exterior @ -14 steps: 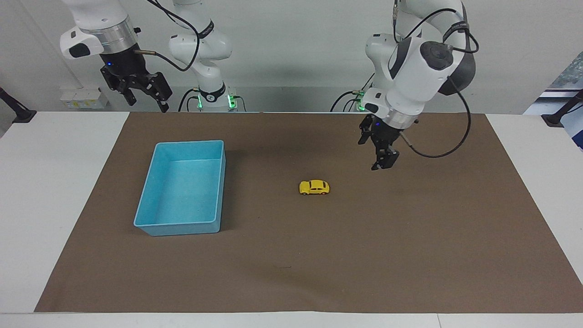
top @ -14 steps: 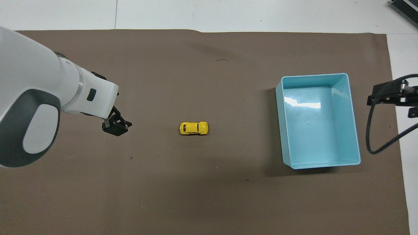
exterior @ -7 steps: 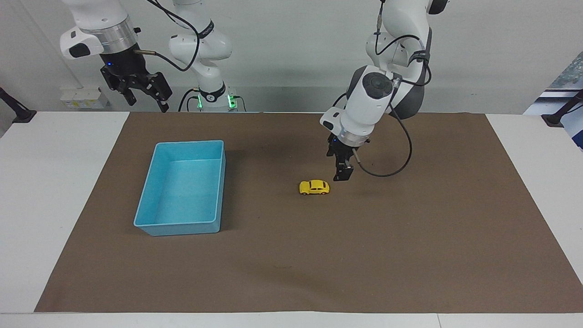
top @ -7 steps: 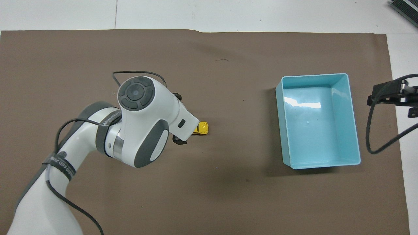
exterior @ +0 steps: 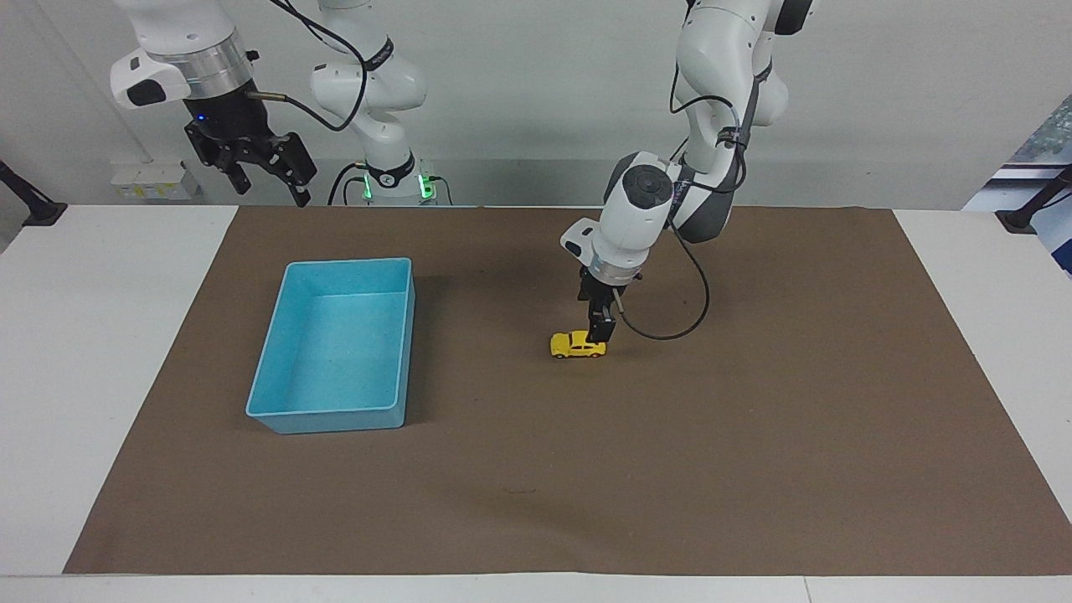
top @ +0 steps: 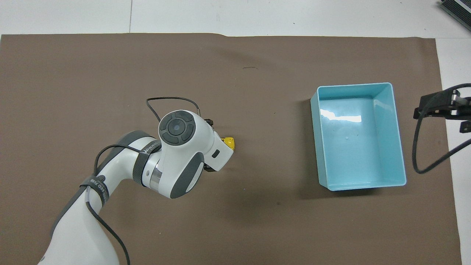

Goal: Wind up and store yellow beetle car

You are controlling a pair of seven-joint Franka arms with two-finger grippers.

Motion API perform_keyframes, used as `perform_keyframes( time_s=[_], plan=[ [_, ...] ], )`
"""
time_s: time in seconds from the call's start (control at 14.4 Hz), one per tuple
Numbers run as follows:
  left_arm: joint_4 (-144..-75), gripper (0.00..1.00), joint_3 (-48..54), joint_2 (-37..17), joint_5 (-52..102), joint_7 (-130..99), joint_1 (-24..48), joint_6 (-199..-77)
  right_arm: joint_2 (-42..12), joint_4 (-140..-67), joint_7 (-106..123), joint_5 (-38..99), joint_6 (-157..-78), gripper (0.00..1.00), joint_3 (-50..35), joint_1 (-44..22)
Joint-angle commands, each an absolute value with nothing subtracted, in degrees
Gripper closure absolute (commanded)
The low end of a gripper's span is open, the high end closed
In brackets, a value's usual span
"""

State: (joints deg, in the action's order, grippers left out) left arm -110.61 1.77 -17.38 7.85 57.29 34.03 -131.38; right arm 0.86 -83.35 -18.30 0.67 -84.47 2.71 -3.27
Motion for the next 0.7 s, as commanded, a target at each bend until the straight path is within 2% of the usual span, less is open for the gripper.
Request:
perform_keyframes(
  time_s=[0.0, 0.14, 0.42, 0.56, 0.63],
  plan=[
    [-111.4, 0.0, 0.5, -17.8, 5.2, 54.0, 35.9, -133.3, 1.4, -83.9, -18.9, 1.8, -85.2, 0.0, 2.4, -2.7],
    [-111.4, 0.04, 0.5, -17.8, 5.0, 54.0, 35.9, -133.3, 1.4, -83.9, -18.9, 1.8, -85.2, 0.0, 2.4, -2.7],
    [-111.4, 0.05, 0.4, -19.6, 4.9, 52.6, 37.0, -135.2, 1.4, -83.9, -18.9, 1.8, -85.1, 0.0, 2.4, -2.7],
    [-111.4, 0.13, 0.4, -19.6, 4.8, 52.6, 37.1, -134.9, 1.4, -83.9, -18.9, 1.8, -85.2, 0.0, 2.4, -2.7],
    [-111.4, 0.24, 0.4, -19.5, 4.7, 52.5, 37.2, -134.8, 1.4, -83.9, -18.9, 1.8, -85.2, 0.0, 2.4, -2.7]
  ],
)
